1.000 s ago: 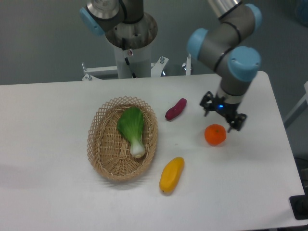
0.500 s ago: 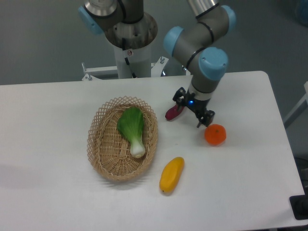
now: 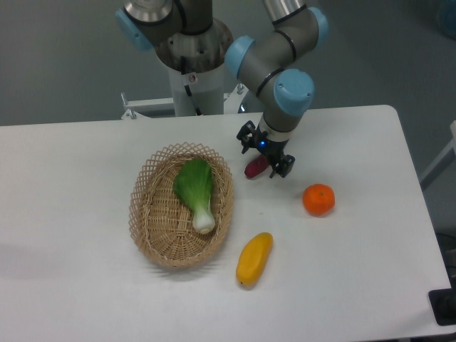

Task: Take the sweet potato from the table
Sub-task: 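Lower the gripper onto the sweet potato and close the fingers, then lift the held sweet potato up off the table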

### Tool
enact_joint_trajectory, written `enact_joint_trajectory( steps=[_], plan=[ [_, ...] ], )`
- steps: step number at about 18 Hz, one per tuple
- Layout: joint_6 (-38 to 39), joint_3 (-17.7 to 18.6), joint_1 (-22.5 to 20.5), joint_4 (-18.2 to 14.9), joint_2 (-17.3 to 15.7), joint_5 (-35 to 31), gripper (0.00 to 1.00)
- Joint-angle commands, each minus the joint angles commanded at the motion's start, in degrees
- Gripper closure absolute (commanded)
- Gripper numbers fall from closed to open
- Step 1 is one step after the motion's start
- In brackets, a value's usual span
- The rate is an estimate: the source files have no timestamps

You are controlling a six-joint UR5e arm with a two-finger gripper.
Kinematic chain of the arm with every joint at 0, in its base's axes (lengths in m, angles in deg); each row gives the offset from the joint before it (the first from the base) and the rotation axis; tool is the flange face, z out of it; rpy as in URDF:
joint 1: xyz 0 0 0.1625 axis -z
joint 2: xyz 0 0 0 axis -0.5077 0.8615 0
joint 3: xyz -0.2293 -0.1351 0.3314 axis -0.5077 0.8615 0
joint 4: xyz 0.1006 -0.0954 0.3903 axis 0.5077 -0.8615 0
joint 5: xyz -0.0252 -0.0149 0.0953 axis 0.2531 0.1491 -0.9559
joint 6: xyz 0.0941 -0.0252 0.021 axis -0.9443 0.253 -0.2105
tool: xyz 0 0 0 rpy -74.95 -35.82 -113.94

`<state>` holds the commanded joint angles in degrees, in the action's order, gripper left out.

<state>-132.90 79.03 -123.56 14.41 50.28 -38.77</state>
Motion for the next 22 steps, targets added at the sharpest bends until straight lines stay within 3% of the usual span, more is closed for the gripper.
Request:
enact_joint_trajectory(
  steps=[3,6,8,10,12,16,22],
  plan=[
    [-0.18,0.18,0.09,0.87,0.35,-0.09,0.00],
    [-0.26,0.71,0.09,2.37,0.53,-0.18,0.17],
    [-0.18,0.79,0.17,2.46,0.44,-0.26,0.39],
    [-0.09,0.79,0.09,2.37,0.27,-0.44,0.73],
    [-0.26,0.44,0.09,2.29,0.09,-0.53,0.98],
    [-0.09,-0.69,-0.17,2.11,-0.09,-0.61,1.00],
    [0.00,-7.54,-0.61,-0.96,-0.17,-0.97,1.00]
  ],
)
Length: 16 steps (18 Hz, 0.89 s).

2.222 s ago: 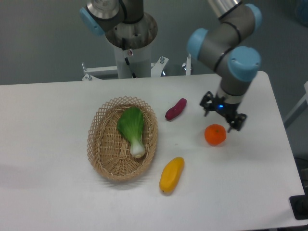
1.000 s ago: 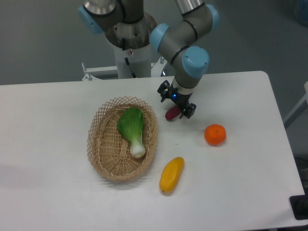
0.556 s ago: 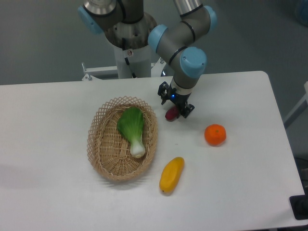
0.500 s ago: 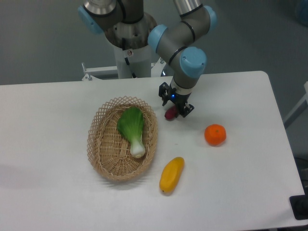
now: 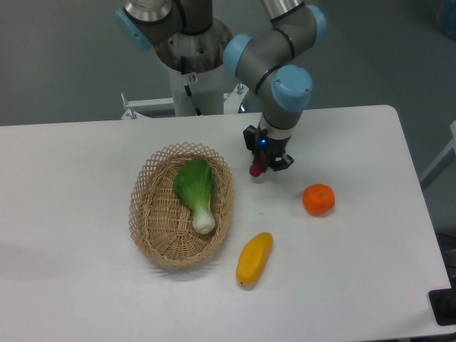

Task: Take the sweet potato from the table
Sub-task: 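Lift the held sweet potato up off the table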

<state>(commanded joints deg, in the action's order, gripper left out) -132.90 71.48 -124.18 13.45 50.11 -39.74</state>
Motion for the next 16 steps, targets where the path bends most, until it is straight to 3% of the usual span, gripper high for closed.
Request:
enact_joint_trajectory(
  steps=[7,12,16],
  plan=[
    [0.26,-9.41,-2.54,-1.85,0.96,0.00,1.00],
    [0.26,-16.34,-3.43,-2.81,4.91,-0.18,1.00],
    [-0.09,-24.16,-3.34,-7.55,8.52,-0.96,1.00]
  ],
)
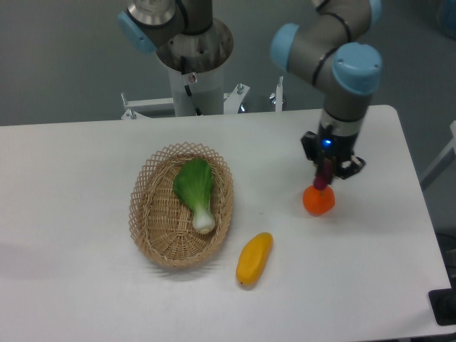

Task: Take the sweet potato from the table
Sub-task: 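Lift the held sweet potato up off the table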

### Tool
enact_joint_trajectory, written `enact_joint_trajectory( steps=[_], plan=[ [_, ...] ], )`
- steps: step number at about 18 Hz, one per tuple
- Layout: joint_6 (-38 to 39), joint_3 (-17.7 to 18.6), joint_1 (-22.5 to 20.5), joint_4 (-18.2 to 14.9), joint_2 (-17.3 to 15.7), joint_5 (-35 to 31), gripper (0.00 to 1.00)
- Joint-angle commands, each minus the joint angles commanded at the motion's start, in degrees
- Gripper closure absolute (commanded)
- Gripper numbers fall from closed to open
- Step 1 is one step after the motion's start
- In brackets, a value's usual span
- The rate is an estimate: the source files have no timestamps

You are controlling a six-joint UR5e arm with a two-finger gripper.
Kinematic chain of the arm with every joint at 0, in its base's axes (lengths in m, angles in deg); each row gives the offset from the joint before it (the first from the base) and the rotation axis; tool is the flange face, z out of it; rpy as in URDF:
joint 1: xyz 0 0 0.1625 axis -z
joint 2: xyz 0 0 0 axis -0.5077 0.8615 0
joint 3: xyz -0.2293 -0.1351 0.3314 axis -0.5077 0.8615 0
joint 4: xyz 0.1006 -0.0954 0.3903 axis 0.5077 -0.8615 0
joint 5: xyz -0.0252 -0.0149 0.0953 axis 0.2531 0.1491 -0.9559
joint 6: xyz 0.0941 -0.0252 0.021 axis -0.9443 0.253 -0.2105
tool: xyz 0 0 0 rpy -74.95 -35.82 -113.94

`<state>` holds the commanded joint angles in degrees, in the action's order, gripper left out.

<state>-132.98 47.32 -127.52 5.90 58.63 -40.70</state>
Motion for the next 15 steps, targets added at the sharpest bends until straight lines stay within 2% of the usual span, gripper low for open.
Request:
enact_joint_trajectory(
  steps=[4,8,15],
  plan=[
    [-0.53,-4.93,0.00,-1.25,3.34,-0.97,0.98],
    [-0.62,-6.43,0.00,-1.24,4.75,-1.23,0.98],
    [-0.62,-6.70,0.09,-1.95,5.11,-3.08,0.99]
  ],
)
